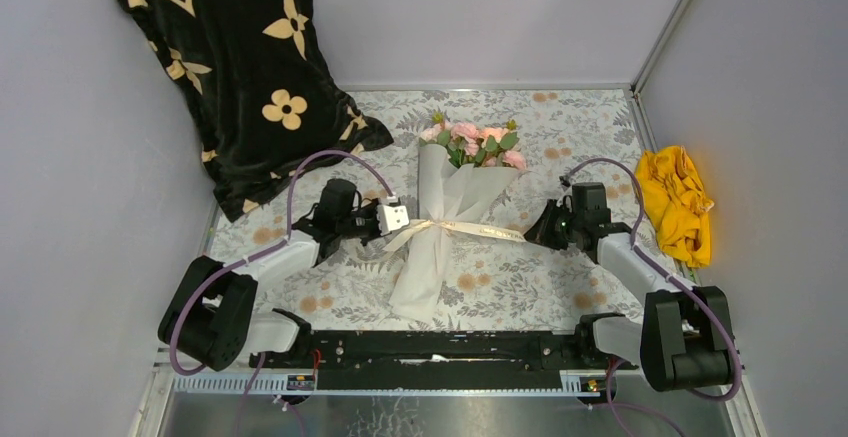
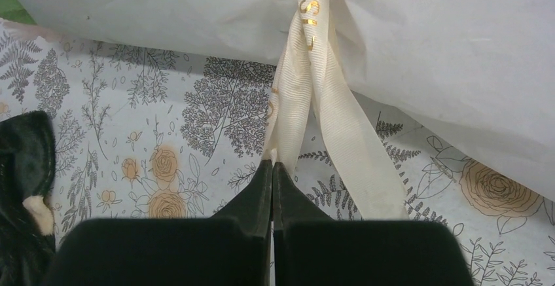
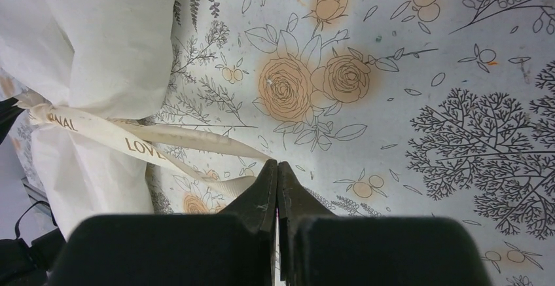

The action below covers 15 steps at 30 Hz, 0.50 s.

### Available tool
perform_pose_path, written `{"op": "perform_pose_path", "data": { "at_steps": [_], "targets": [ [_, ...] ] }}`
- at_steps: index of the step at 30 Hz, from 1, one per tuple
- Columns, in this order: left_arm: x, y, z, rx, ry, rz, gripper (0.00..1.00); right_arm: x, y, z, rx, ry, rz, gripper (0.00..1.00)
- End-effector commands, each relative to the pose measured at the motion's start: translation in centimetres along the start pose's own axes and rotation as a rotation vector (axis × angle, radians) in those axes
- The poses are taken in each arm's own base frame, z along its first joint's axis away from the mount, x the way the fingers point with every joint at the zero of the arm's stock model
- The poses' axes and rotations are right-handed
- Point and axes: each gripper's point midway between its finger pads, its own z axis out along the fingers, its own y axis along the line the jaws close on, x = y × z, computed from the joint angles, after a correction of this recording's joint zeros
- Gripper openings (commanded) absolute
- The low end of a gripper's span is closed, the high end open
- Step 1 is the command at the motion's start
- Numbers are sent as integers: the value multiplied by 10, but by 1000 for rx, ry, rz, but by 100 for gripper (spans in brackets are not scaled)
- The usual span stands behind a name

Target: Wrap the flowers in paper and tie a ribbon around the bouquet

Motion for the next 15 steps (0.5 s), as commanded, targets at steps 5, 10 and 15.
{"op": "perform_pose_path", "data": {
  "at_steps": [5, 10, 15],
  "targets": [
    [22, 22, -7, -95, 46, 20, 0, 2, -26, 1, 70, -7, 84, 0],
    [25, 20, -10, -95, 58, 3, 0, 15, -37, 7, 90, 31, 111, 0],
    [26, 24, -12, -122, 62, 7, 0, 7, -38, 5, 104, 19, 93, 0]
  ]
}}
